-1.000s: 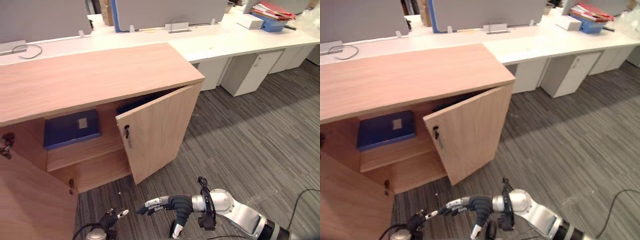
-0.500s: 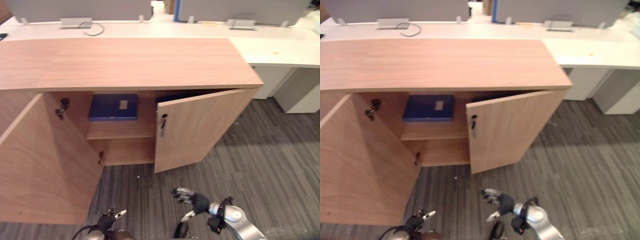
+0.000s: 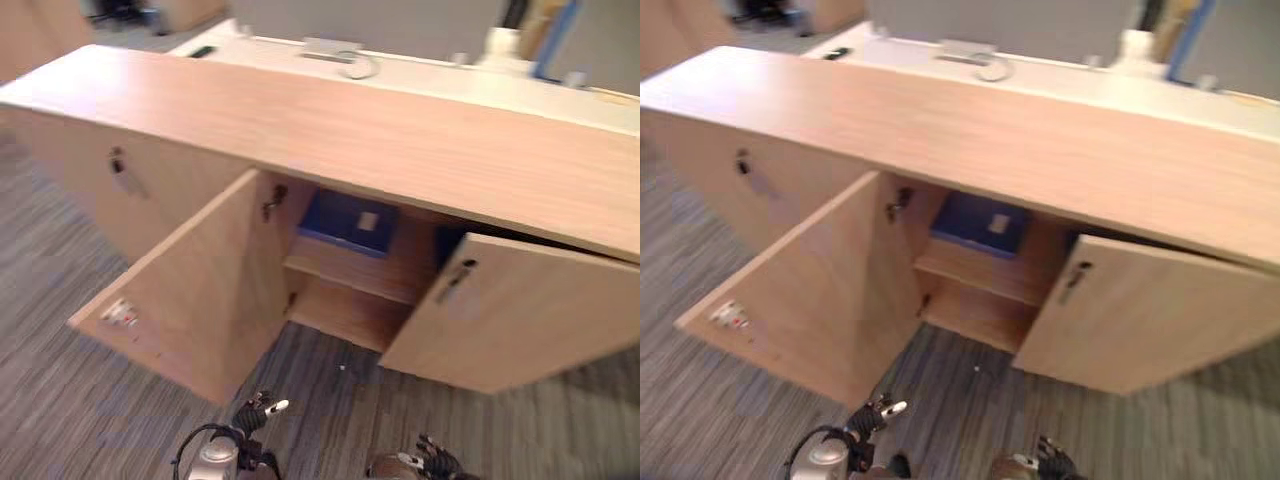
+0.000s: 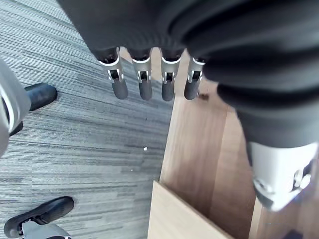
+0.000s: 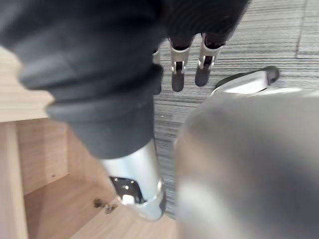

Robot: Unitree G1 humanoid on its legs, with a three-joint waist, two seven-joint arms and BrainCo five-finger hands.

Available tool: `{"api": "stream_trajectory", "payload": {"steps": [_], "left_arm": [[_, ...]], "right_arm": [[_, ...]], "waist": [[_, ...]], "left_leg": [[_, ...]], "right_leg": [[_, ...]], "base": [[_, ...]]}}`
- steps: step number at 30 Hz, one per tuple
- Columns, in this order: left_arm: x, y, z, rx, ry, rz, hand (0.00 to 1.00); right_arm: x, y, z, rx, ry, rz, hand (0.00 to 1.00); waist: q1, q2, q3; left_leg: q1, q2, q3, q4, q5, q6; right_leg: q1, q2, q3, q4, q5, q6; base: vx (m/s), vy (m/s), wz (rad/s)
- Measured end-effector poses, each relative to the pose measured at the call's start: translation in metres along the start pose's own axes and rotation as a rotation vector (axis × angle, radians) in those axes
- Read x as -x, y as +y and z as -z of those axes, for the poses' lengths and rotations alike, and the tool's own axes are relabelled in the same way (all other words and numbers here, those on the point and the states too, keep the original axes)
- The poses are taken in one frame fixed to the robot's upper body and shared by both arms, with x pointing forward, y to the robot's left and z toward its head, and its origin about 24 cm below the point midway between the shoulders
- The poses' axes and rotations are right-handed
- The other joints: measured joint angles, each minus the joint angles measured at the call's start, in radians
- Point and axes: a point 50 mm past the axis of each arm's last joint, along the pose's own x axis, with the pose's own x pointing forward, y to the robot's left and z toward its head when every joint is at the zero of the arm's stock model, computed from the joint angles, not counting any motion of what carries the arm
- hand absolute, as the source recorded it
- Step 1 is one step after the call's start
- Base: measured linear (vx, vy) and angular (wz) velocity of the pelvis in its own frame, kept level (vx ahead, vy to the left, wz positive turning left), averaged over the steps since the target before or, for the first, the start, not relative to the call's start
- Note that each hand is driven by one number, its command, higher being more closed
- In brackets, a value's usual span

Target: Walk over to the cabinet, pick up the folder, carry it to the office cabinet, place the folder inside the office cabinet, then close the office cabinet door

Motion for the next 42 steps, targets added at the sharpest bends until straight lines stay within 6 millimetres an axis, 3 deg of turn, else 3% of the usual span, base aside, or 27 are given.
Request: {"api": "stream_trajectory", "payload": {"steps": [1,7,13,14,15,17,18,19,20,21,23,26,28,32,37,42], "left_arm": [[0.0,0.0,0.0,-0.002,0.002,0.001,0.0],[-0.003,-0.004,-0.004,0.041,-0.01,0.008,0.0],[-0.002,-0.004,0.004,0.153,0.019,-0.006,0.0],[-0.002,-0.003,0.004,0.167,0.019,-0.008,0.0],[-0.003,-0.002,0.001,0.177,0.011,-0.01,0.0],[-0.002,-0.002,0.01,0.204,0.045,-0.005,0.0],[-0.001,-0.004,0.015,0.218,0.07,-0.003,0.0],[0.0,-0.004,0.018,0.23,0.08,-0.006,0.0],[0.001,0.001,0.02,0.235,0.092,-0.023,0.0],[0.005,0.016,0.025,0.259,0.104,-0.078,0.0],[0.011,0.033,0.033,0.262,0.13,-0.141,0.0],[0.02,0.062,0.036,0.261,0.14,-0.245,0.0],[0.024,0.077,0.034,0.303,0.123,-0.312,0.0],[0.027,0.094,0.025,0.421,0.063,-0.396,0.0],[0.032,0.121,0.012,0.535,0.001,-0.498,0.0],[0.038,0.156,-0.024,0.521,-0.095,-0.578,0.0]], "right_arm": [[0.0,-0.002,0.002,-0.024,0.009,0.017,0.0],[0.001,0.003,0.01,-0.029,0.038,0.026,0.0],[0.001,0.003,0.01,-0.031,0.036,0.038,0.0],[0.001,0.001,0.011,-0.042,0.039,0.046,0.0],[0.002,0.0,0.014,-0.087,0.04,0.061,0.0],[0.005,-0.006,0.021,-0.145,0.048,0.096,0.0],[0.009,-0.013,0.029,-0.173,0.057,0.127,0.0],[0.011,-0.017,0.032,-0.186,0.062,0.144,0.0],[0.013,-0.021,0.035,-0.224,0.068,0.167,0.0],[0.015,-0.018,0.044,-0.294,0.084,0.181,0.0],[0.017,-0.021,0.05,-0.334,0.097,0.201,0.0],[0.018,-0.023,0.052,-0.37,0.104,0.214,0.0],[0.019,-0.023,0.053,-0.377,0.105,0.218,0.0],[0.019,-0.023,0.052,-0.378,0.103,0.217,0.0],[0.019,-0.026,0.051,-0.36,0.098,0.218,0.0],[0.02,-0.025,0.052,-0.326,0.106,0.207,0.0]], "waist": [[0.016,0.009,-0.007],[0.008,-0.005,-0.002],[0.008,0.001,0.013],[0.002,0.003,0.02],[-0.003,-0.003,0.028],[-0.008,0.003,0.019],[-0.023,0.017,0.009],[-0.032,0.03,0.001],[-0.036,0.045,-0.008],[-0.036,0.024,-0.01],[-0.039,0.019,-0.015],[-0.04,0.022,-0.024],[-0.043,0.023,-0.028],[-0.044,0.029,-0.034],[-0.044,0.033,-0.039],[-0.042,0.036,-0.039]], "left_leg": [[-0.005,-0.002,-0.001,-0.028,0.026,-0.015],[-0.019,0.076,-0.044,-0.02,0.062,-0.059],[-0.072,0.175,-0.036,0.083,0.068,-0.068],[-0.087,0.208,0.026,0.123,0.042,-0.037],[-0.107,0.269,0.149,0.264,-0.038,0.039],[-0.083,0.322,0.288,0.447,-0.122,0.082],[-0.044,0.324,0.349,0.466,-0.163,0.07],[-0.029,0.321,0.375,0.436,-0.183,0.045],[-0.02,0.298,0.401,0.367,-0.198,-0.015],[-0.012,0.215,0.403,0.273,-0.15,-0.001],[0.004,0.128,0.398,0.156,-0.093,0.019],[0.049,0.035,0.4,-0.027,0.001,0.032],[0.08,0.006,0.399,-0.116,0.048,0.031],[0.113,-0.021,0.398,-0.254,0.126,0.027],[0.127,-0.018,0.402,-0.254,0.126,0.026],[0.146,-0.012,0.417,-0.251,0.122,0.017]], "right_leg": [[0.009,-0.001,-0.012,-0.057,-0.015,0.01],[0.101,0.068,-0.097,-0.173,-0.018,0.014],[0.117,0.148,-0.143,-0.162,-0.025,-0.039],[0.103,0.152,-0.16,-0.145,-0.029,-0.054],[0.09,0.149,-0.175,-0.13,-0.033,-0.063],[0.086,0.131,-0.183,-0.122,-0.032,-0.062],[0.083,0.114,-0.197,-0.127,-0.032,-0.059],[0.081,0.112,-0.207,-0.134,-0.029,-0.051],[0.076,0.105,-0.223,-0.14,-0.021,-0.034],[0.08,0.072,-0.218,-0.183,0.004,-0.029],[0.096,0.03,-0.222,-0.243,0.048,-0.023],[0.093,-0.004,-0.227,-0.272,0.073,-0.014],[0.091,-0.004,-0.231,-0.275,0.075,-0.011],[0.073,0.014,-0.238,-0.285,0.072,-0.015],[0.085,0.021,-0.233,-0.29,0.076,-0.01],[0.102,0.031,-0.22,-0.302,0.076,-0.01]], "base": [[0.07,-0.099,0.34],[0.03,-0.135,0.26],[-0.13,-0.129,0.16],[-0.21,-0.034,0.15],[-0.19,-0.017,0.08],[-0.11,0.063,0.15],[-0.06,0.137,0.43],[-0.03,0.216,0.61],[-0.02,0.205,0.6],[-0.02,0.188,0.54],[0.01,0.134,0.43],[-0.02,0.115,0.21],[-0.07,0.002,0.01],[-0.06,-0.05,0.02],[0.01,-0.082,-0.04],[0.02,-0.088,-0.09]]}}
